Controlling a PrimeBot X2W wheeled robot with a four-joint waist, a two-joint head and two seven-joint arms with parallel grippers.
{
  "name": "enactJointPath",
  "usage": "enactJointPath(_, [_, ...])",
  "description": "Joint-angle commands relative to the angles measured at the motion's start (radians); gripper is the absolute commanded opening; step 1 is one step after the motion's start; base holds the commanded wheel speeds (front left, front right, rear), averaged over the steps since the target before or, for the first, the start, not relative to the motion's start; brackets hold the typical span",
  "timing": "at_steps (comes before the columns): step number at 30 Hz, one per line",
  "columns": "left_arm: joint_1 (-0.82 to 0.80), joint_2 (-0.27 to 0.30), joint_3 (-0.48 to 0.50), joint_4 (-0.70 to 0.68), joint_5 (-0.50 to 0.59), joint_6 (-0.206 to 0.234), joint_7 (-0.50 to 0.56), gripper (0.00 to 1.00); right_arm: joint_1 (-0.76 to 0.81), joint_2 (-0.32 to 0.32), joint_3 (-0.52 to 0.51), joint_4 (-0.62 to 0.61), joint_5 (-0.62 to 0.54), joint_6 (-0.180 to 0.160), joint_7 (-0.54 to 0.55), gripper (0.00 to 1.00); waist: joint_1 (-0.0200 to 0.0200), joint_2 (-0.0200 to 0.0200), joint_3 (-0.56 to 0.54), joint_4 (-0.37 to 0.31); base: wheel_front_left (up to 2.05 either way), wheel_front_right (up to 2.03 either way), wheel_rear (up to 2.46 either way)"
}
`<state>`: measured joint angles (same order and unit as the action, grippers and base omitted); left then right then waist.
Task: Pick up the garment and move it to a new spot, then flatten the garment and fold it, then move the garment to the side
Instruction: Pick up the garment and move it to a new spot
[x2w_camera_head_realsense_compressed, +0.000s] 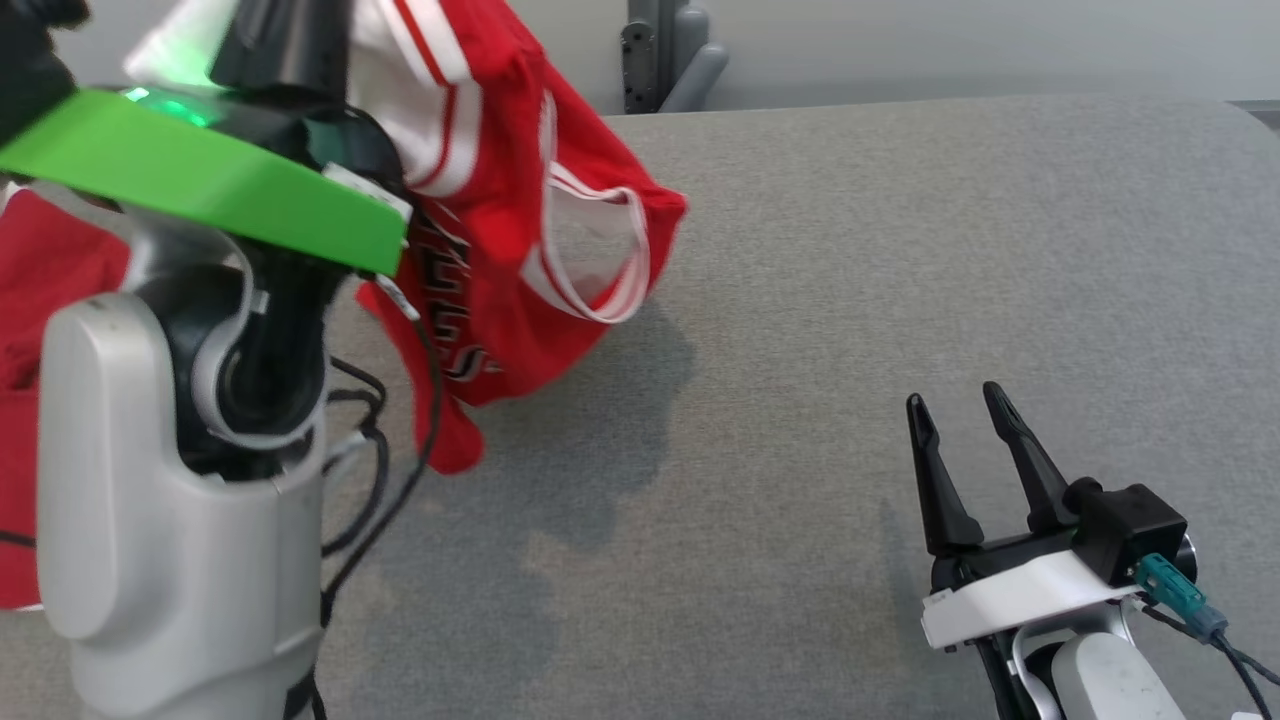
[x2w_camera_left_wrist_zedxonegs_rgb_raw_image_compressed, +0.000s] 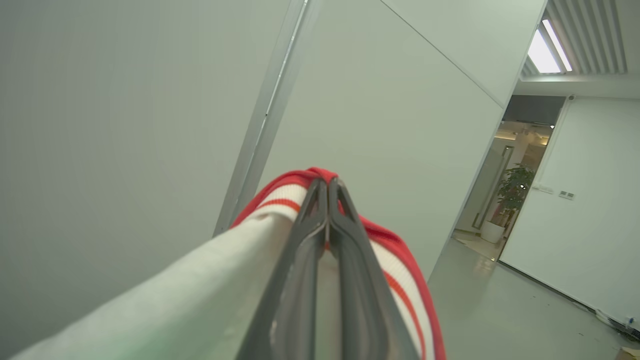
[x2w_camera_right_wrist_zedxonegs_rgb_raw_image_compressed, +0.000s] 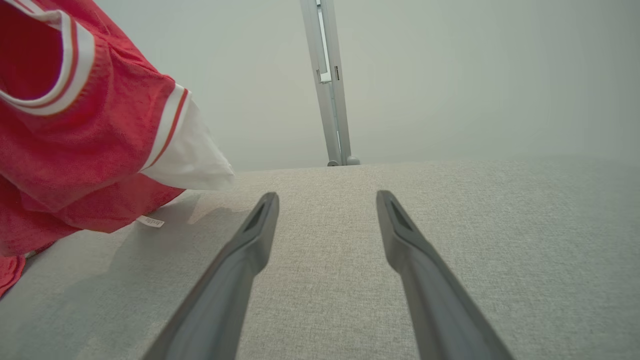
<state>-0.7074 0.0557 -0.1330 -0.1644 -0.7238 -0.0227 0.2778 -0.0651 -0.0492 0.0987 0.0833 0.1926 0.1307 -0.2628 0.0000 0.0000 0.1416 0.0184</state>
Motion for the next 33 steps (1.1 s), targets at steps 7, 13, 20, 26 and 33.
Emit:
enactJointPath(7, [0.094, -0.003, -0.164, -0.080, -0.059, 0.079, 0.000, 0.00, -0.005, -0.003, -0.015, -0.018, 0.026, 0.000, -0.003, 1.00, 0.0000, 0.0000, 0.020, -0.150, 0.00, 0.00, 0.00])
enactJointPath(13, [0.136, -0.002, -0.294, 0.027, -0.041, 0.102, -0.072, 0.00, -0.015, -0.002, -0.021, -0.025, 0.039, 0.000, -0.003, 1.00, 0.0000, 0.0000, 0.051, -0.217, 0.00, 0.00, 0.00])
enactJointPath(20, [0.200, 0.031, -0.299, 0.354, -0.022, 0.014, -0.203, 0.00, -0.025, -0.002, -0.021, -0.034, 0.052, 0.000, -0.003, 1.00, 0.0000, 0.0000, 0.088, -0.252, 0.00, 0.00, 0.00])
enactJointPath(26, [0.181, 0.036, -0.316, 0.631, -0.014, -0.066, -0.304, 0.00, -0.032, -0.002, -0.026, -0.031, 0.050, 0.000, -0.003, 1.00, 0.0000, 0.0000, 0.102, -0.253, 0.00, 0.00, 0.00])
enactJointPath(33, [0.135, 0.009, -0.375, 0.789, -0.047, -0.102, -0.371, 0.00, -0.041, -0.003, -0.023, -0.026, 0.038, 0.000, -0.003, 1.00, 0.0000, 0.0000, 0.099, -0.226, 0.00, 0.00, 0.00])
